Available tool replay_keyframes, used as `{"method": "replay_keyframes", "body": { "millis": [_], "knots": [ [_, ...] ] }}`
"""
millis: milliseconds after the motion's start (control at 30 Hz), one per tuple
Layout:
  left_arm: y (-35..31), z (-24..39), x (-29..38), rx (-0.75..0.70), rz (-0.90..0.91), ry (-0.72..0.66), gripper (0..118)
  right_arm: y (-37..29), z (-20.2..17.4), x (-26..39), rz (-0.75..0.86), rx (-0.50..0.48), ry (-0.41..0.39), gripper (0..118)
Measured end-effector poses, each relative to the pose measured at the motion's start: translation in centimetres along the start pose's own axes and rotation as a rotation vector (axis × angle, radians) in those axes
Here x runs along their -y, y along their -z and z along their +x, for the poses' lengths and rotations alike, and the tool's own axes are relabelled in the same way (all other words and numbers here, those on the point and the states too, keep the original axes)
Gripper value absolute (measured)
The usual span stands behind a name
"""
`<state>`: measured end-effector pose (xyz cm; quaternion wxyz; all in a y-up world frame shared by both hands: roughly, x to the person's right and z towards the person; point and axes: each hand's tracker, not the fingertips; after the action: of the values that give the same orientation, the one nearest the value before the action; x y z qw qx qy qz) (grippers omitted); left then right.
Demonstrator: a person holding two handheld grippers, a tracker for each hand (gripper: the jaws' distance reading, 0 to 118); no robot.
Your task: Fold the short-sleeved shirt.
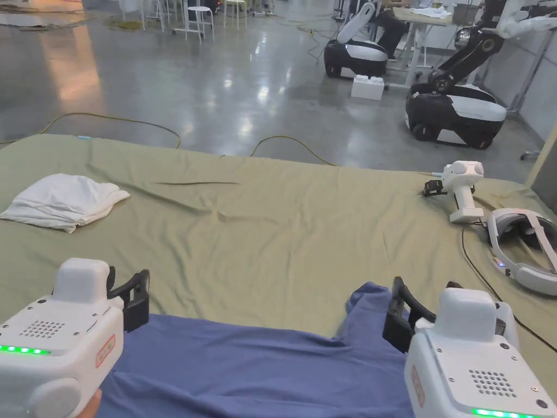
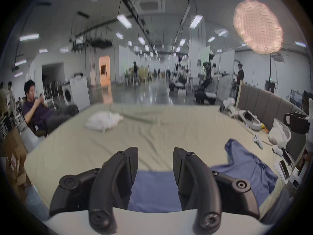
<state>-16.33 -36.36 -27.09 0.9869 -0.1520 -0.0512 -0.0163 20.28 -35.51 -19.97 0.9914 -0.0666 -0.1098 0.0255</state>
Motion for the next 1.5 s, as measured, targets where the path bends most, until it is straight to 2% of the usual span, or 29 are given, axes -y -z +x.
{"method": "replay_keyframes", "body": {
  "millis": [67,100,133,167,200,267,333,400,533,767,933,967,1000,1033,1100,1133,1233,1333,1400,1500],
  "knots": [
    [-0.7,1.0,-0.7,-0.018,0.080,0.020,48,0.0,-0.8,-0.3,0.061,-0.005,0.029,61],
    [-1.1,1.3,-1.0,-0.024,0.110,0.028,48,0.0,-1.0,-0.5,0.086,-0.012,0.048,53],
    [-1.1,1.6,-1.0,-0.037,0.133,0.030,47,-0.1,-1.3,-0.6,0.109,-0.012,0.062,30],
    [-1.3,1.9,-1.1,-0.052,0.156,0.030,45,0.2,-1.4,-0.7,0.112,0.012,0.053,13],
    [-1.5,2.0,-1.1,-0.048,0.161,0.028,41,0.3,-1.7,-0.8,0.119,0.046,0.039,10],
    [-1.8,2.2,-1.2,-0.047,0.183,0.024,8,0.6,-1.8,-0.8,0.122,0.045,0.039,0],
    [-2.1,2.2,-1.0,-0.096,0.206,0.022,5,1.3,-1.9,-0.8,0.101,0.044,0.042,0],
    [-1.8,1.2,-0.6,-0.032,0.186,-0.019,4,1.5,-1.9,-0.7,0.090,0.044,0.045,0],
    [-0.2,-0.4,0.3,-0.095,0.118,0.006,4,1.9,-1.8,-0.3,0.064,0.035,0.043,0],
    [9.9,-5.9,2.8,-0.004,-0.353,-0.061,4,3.5,-1.4,1.1,-0.021,0.016,0.016,0],
    [17.4,-7.6,5.1,0.065,-0.635,-0.123,4,4.7,-1.1,2.5,-0.097,0.016,0.008,0],
    [18.6,-7.7,5.5,0.075,-0.681,-0.133,9,4.9,-1.1,2.8,-0.109,0.016,0.006,0],
    [19.9,-7.8,5.9,0.075,-0.723,-0.136,20,5.0,-1.0,3.0,-0.122,0.016,0.002,0],
    [21.0,-7.8,6.3,0.081,-0.758,-0.149,35,5.2,-1.0,3.3,-0.132,0.017,-0.001,0],
    [22.6,-7.8,6.9,0.103,-0.825,-0.168,48,5.5,-0.8,3.6,-0.151,0.020,-0.012,0],
    [23.3,-7.5,7.2,0.090,-0.831,-0.165,54,5.6,-0.8,3.8,-0.160,0.023,-0.018,0],
    [24.5,-6.9,7.6,0.075,-0.858,-0.158,59,5.9,-0.4,4.4,-0.178,0.030,-0.030,0],
    [25.5,-6.0,8.4,0.044,-0.932,-0.110,58,6.3,0.0,5.0,-0.202,0.039,-0.036,0],
    [24.8,-4.9,8.0,0.009,-0.891,-0.054,53,6.5,0.4,5.4,-0.222,0.048,-0.035,0],
    [24.2,-3.5,7.9,0.009,-0.852,0.086,21,7.1,1.3,6.0,-0.254,0.058,-0.006,0]
  ]
}}
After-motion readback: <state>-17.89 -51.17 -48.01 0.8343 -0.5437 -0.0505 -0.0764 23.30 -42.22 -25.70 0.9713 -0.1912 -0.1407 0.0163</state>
